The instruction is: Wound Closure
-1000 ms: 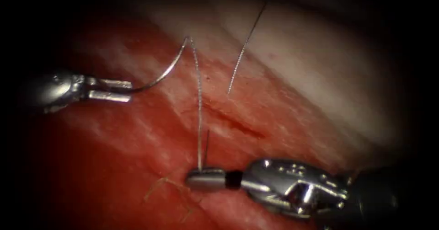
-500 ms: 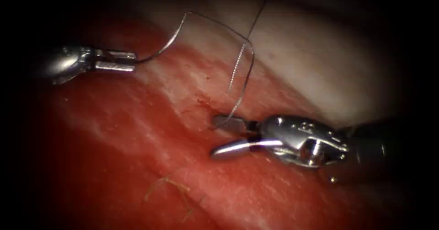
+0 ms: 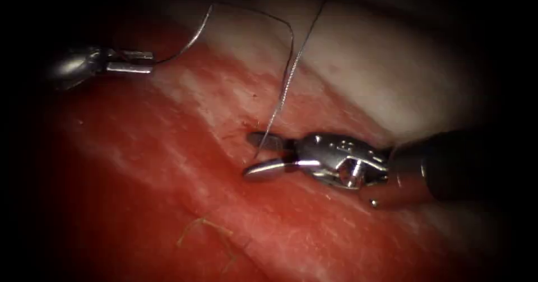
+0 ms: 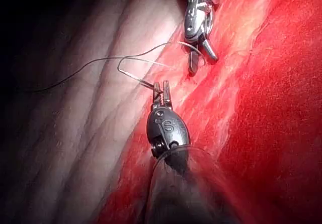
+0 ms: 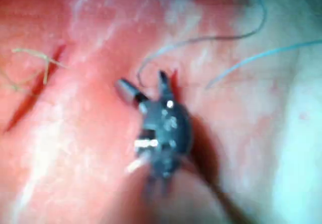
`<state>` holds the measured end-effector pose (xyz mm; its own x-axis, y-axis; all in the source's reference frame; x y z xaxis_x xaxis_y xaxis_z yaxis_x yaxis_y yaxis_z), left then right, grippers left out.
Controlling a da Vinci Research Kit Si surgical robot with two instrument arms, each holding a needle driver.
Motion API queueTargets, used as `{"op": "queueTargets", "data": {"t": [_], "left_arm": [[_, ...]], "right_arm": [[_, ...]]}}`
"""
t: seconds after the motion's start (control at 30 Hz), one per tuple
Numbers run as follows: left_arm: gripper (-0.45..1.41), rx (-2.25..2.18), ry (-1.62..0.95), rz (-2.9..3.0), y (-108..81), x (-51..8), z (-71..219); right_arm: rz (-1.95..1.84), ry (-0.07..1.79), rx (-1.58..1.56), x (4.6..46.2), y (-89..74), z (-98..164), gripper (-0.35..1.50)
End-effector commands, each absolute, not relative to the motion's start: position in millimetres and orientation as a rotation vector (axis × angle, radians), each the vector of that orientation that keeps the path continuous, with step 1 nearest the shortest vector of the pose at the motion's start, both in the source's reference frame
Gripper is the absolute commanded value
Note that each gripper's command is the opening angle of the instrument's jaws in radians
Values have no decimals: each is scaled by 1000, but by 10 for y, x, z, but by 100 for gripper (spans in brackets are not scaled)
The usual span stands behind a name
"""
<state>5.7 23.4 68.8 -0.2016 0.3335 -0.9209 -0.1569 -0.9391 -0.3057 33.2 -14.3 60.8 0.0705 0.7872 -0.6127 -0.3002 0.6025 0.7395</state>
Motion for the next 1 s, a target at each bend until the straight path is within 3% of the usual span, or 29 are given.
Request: {"op": "queueTargets", "data": {"t": [0.03,0.07,0.1,0.13,0.33,1.0], "left_arm": [[-45,-1748,-207,2206,232,52,694],[-45,-1748,-207,2206,232,53,694],[-45,-1750,-205,2203,232,53,693],[-45,-1750,-205,2203,232,54,693],[-45,-1750,-203,2202,233,60,696],[-45,-1939,-330,2131,193,77,644]], "right_arm": [[871,1251,506,339,-149,609,103],[865,1257,525,337,-149,609,71],[864,1255,535,334,-150,609,4],[870,1252,548,331,-150,609,-35],[889,1165,580,312,-158,598,-35],[781,1238,666,305,-238,404,-35]]}}
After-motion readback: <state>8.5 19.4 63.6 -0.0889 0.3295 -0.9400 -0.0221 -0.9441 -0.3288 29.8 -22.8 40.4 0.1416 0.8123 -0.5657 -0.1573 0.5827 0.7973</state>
